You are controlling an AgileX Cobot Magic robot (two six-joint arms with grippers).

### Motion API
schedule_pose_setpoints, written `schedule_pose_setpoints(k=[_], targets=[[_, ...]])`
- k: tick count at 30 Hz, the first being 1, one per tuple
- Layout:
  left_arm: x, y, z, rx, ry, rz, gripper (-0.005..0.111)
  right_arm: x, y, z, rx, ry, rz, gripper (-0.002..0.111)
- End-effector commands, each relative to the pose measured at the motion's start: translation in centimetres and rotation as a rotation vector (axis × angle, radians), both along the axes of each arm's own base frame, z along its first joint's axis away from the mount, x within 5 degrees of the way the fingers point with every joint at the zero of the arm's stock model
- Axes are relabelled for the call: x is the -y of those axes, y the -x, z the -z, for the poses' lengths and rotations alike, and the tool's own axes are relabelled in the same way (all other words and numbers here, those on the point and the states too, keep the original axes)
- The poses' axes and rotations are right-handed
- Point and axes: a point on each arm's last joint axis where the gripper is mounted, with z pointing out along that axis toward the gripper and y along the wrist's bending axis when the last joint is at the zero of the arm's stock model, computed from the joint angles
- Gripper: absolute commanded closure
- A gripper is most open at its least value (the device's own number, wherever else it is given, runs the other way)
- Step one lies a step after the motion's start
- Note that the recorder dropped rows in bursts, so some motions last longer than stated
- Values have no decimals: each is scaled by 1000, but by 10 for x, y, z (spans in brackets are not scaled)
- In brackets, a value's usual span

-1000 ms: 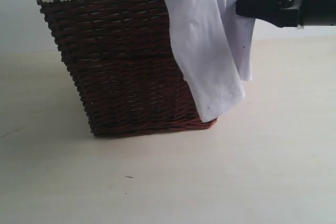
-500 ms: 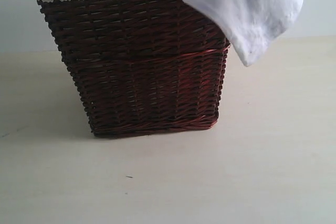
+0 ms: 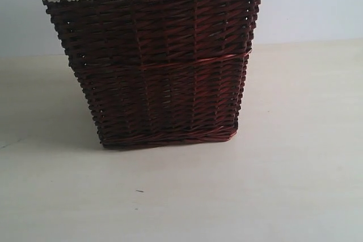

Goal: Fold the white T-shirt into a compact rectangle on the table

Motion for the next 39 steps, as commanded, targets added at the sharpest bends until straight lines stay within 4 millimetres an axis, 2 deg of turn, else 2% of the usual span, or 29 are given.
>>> schedule_pose_setpoints(k=[1,3,6,10,13,15,18,22,27,36,39], targets=[[0,0,-1,10,-5,8,107,16,28,-50,147,-154,176,108],[0,0,-1,10,-5,8,107,22,39,-65,199,-199,237,108],[0,0,-1,10,-5,8,107,25,50,-78,257,-215,291,108],[0,0,-1,10,-5,8,107,20,52,-77,254,-170,250,108],[0,0,-1,10,-5,8,107,9,51,-68,162,-86,147,108],[0,0,-1,10,-5,8,107,1,59,-65,92,-72,37,108],[0,0,-1,10,-5,8,107,-8,79,-66,76,-25,-68,108],[0,0,-1,10,-5,8,107,-13,108,-72,99,-25,-143,108],[0,0,-1,10,-5,8,107,-15,139,-81,145,-33,-157,108],[0,0,-1,10,-5,8,107,-16,171,-93,121,-222,-385,108],[0,0,-1,10,-5,8,107,-16,177,-94,139,-215,-379,108]])
